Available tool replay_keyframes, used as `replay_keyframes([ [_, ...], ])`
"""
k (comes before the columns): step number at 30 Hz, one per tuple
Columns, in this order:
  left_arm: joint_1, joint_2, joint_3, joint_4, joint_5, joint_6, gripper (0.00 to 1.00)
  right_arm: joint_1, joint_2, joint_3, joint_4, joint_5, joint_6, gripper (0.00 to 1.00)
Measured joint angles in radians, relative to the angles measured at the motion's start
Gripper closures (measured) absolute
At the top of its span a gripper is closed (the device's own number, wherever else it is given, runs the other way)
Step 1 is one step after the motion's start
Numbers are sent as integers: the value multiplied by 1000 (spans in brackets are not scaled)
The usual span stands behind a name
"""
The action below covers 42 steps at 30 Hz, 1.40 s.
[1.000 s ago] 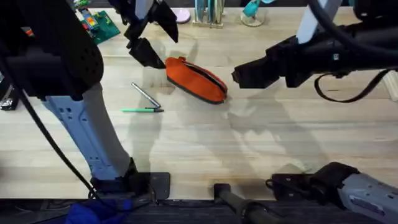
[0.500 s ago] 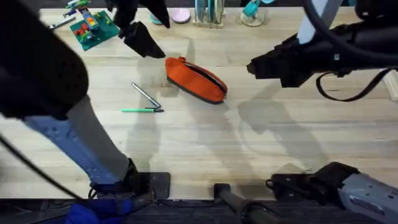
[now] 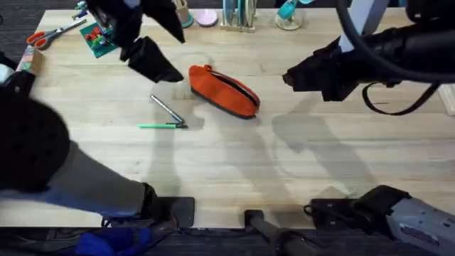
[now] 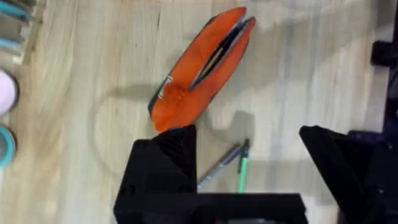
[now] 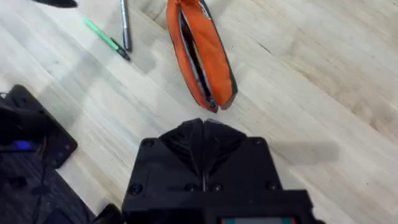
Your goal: Unzip the bag, pick up the pens from the table one at a time and place them inside, then zip the bag closed.
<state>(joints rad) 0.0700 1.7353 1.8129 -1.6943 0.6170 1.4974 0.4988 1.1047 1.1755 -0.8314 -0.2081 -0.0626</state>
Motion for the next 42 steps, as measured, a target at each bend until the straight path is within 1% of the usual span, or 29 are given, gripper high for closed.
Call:
replay_keyframes([
  [2,25,-34,-28,0,10,-23,4,0,6,1,0,0,-15,973],
  [6,81,-108,-74,0,20,-92,4,0,48,23,-2,0,-51,973],
  [8,99,-135,-83,0,20,-127,4,0,77,46,-9,2,-68,973],
  [13,123,-187,-97,0,18,-208,4,0,154,121,-45,3,-106,973],
  [17,130,-232,-139,4,17,-250,4,0,209,175,-61,3,-136,973],
  [18,131,-247,-159,13,17,-261,4,0,221,186,-63,3,-145,973],
  [19,131,-296,-241,83,18,-307,4,0,245,202,-64,3,-163,973],
  [26,131,-411,-475,257,22,-433,4,0,257,204,-82,3,-190,973],
  [31,131,-498,-598,330,59,-469,4,1,257,204,-89,3,-199,974],
  [35,131,-558,-657,352,87,-480,4,15,278,218,-93,3,-208,974],
  [42,131,-590,-697,353,106,-484,4,60,366,261,-92,3,-245,974],
])
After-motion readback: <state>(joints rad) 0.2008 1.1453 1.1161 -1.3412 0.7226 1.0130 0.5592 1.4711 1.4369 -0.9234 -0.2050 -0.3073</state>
